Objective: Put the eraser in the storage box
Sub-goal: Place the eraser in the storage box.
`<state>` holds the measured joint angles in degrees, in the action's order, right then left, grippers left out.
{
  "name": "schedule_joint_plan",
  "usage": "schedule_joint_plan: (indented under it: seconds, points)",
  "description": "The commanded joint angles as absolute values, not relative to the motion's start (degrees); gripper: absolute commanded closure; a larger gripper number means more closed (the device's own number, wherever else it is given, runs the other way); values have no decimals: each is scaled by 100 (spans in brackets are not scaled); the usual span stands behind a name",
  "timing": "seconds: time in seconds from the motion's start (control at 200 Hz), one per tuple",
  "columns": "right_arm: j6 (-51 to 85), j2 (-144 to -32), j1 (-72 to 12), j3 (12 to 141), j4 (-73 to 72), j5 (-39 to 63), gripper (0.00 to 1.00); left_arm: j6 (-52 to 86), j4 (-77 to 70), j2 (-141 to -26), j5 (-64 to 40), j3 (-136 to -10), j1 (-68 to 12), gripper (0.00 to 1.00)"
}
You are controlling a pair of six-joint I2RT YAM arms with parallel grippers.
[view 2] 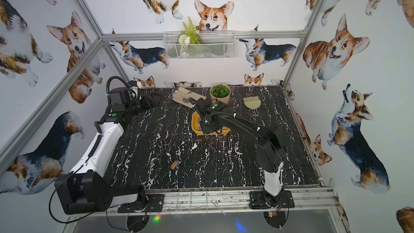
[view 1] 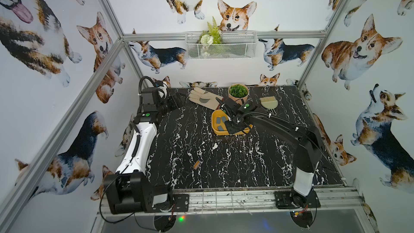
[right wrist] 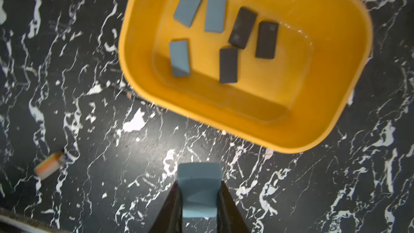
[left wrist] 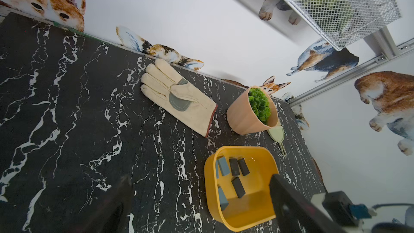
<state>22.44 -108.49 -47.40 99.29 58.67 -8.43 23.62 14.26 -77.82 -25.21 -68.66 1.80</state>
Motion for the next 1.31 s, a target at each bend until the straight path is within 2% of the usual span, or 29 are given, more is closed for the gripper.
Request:
schedule_joint_plan:
  seconds: [0.0, 0.345, 0.666, 1.301]
  points:
    - [2000, -11165, -4386, 10184, 5833, -704, 74, 2397, 1222, -8112, -2599, -7228, 175, 2]
    - [1798, -12161, -3534, 10785, 5728, -588, 75, 2412, 1239, -9218, -2672, -8160, 174, 2]
    - [1674, -13102, -3148, 11761, 6079, -536, 75, 2417, 1353, -10054, -2819, -8879, 175, 2]
    - [1629, -13869, -3006, 12472, 6495, -659, 73, 2303, 1432, -10424, -2856, -9097, 186, 2]
